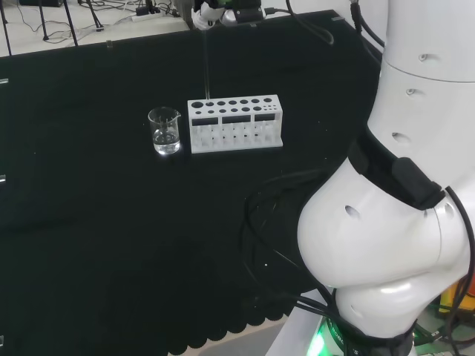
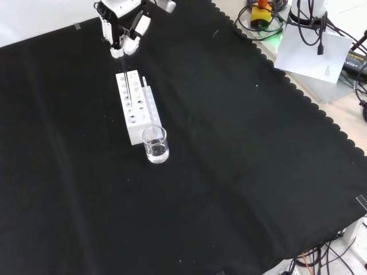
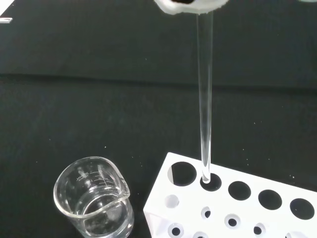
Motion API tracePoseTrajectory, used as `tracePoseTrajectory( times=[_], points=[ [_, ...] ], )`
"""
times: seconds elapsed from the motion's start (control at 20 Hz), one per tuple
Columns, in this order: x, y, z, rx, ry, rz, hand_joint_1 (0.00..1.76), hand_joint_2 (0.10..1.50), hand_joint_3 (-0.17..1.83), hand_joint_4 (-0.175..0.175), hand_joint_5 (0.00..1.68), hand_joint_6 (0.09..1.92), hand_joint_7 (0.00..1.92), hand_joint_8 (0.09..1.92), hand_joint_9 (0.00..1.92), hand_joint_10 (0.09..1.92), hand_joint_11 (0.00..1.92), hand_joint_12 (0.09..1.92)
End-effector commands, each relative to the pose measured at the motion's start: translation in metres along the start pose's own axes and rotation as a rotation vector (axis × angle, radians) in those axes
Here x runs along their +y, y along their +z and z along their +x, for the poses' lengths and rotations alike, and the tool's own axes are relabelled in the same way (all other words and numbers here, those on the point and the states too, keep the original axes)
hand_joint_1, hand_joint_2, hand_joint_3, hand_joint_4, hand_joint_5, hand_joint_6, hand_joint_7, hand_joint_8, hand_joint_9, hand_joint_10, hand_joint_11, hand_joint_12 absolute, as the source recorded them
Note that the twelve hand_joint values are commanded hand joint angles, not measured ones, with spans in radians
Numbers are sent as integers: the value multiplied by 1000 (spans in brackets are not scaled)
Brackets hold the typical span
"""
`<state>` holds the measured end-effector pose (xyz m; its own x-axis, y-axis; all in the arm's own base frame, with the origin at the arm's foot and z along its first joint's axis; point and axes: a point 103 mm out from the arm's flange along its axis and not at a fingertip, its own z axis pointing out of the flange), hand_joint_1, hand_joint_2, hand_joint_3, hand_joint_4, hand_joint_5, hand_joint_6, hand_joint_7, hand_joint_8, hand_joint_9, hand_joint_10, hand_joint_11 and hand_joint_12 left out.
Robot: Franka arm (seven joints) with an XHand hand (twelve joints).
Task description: Put the glass rod back on the white test tube rack.
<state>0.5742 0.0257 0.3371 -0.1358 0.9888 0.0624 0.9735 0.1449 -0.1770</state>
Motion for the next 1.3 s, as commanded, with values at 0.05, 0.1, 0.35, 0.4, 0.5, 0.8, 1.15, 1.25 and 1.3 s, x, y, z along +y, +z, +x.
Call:
tracePoseTrajectory(
  times=[0.05, 0.1, 0.35, 0.4, 0.5, 0.8, 1.15, 1.25, 1.3],
  points=[
    [8, 2, -8, 0, 6, 2, 1324, 1073, -175, -175, 1402, 87, 1277, 824, 1607, 729, 1595, 623],
    [9, 4, -11, 2, 8, 4, 1324, 1073, -175, -175, 1402, 87, 1277, 824, 1607, 729, 1595, 623],
    [12, 23, -16, 16, 15, 30, 1324, 1073, -175, -175, 1403, 87, 1277, 824, 1607, 729, 1596, 624],
    [12, 26, -17, 18, 15, 34, 1324, 1073, -175, -175, 1403, 87, 1277, 823, 1607, 729, 1596, 624],
    [13, 33, -18, 19, 16, 42, 1323, 1073, -175, -175, 1402, 87, 1277, 823, 1607, 729, 1596, 624],
    [22, 47, -25, 27, 22, 47, 1324, 1073, -175, -175, 1403, 87, 1278, 822, 1608, 729, 1597, 624],
    [31, 57, -36, 50, 44, 40, 1324, 1073, -175, -175, 1403, 87, 1278, 823, 1608, 728, 1596, 624],
    [32, 59, -34, 46, 43, 43, 1324, 1073, -175, -175, 1403, 87, 1277, 823, 1608, 728, 1596, 624],
    [32, 62, -32, 44, 41, 44, 1324, 1073, -175, -175, 1403, 87, 1278, 823, 1608, 728, 1597, 624]
  ],
)
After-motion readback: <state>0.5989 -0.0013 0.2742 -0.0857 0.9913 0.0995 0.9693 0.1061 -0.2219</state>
